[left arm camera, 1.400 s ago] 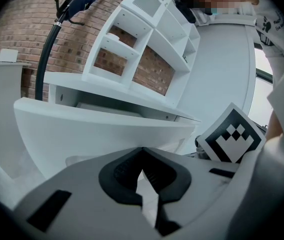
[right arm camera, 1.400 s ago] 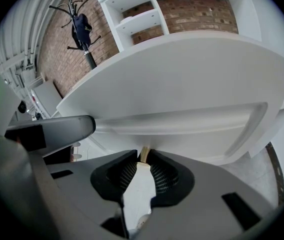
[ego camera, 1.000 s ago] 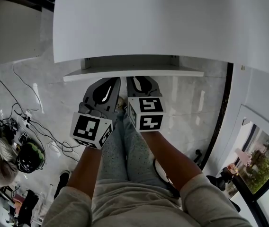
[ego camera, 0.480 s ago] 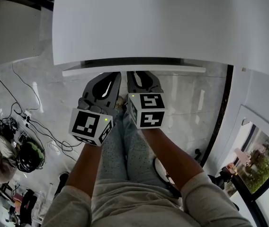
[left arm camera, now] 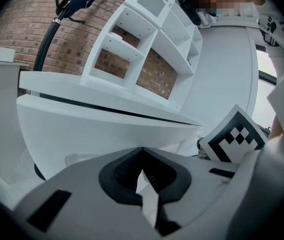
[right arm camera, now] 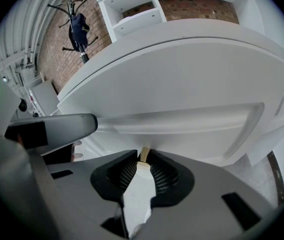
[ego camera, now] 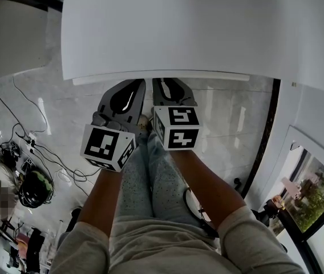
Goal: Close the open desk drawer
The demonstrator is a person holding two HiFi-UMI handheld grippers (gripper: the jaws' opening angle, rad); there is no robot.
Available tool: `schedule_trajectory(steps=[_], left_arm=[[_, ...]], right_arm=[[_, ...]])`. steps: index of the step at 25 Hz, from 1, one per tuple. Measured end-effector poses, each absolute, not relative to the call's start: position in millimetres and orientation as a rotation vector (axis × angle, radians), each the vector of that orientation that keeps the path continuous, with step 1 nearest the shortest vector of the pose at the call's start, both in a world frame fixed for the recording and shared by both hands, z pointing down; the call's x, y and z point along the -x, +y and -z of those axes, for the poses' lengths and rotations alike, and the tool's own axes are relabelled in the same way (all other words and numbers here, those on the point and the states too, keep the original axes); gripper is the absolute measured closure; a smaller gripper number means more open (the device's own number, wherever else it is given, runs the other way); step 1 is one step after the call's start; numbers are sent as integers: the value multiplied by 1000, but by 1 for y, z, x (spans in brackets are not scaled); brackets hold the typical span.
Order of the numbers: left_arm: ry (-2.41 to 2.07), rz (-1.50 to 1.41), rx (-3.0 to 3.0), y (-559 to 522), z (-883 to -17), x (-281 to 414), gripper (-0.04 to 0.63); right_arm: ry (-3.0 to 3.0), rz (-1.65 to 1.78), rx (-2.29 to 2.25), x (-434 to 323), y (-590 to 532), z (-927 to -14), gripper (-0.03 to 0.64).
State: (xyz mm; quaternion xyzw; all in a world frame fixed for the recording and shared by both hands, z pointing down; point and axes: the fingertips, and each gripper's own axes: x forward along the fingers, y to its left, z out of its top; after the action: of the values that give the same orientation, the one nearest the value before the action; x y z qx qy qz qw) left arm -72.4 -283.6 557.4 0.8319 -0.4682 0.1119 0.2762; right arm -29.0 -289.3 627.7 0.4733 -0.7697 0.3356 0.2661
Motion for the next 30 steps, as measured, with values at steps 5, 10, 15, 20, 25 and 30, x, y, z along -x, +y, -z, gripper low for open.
schedule_trajectory(steps=[5,10,15,20,25,30], left_arm=[[-1262,-295,-2235,-297,-559,73,578],[-1265,-301,-2238,-304,-558,74,578],[-1265,-292,-2230,-306,-560,73,578],[-1262,-289,-2228,-304,-562,75,578],[-1260,-279,-2229,-301,-559,82,578],[-1258,-295,-2229,-303,-560,79,578]], right_arm=[[-2082,-899,-1287,29,-302,-629,517],[-2083,-895,-1293,31,-310,-628,517],[-2079,-892,-1299,31,-311,-628,517],[-2075,-882,-1304,34,-309,-629,515],[-2111,-884,-1305,43,-306,-622,511],[-2113,-843,-1317,39,-303,-610,491]])
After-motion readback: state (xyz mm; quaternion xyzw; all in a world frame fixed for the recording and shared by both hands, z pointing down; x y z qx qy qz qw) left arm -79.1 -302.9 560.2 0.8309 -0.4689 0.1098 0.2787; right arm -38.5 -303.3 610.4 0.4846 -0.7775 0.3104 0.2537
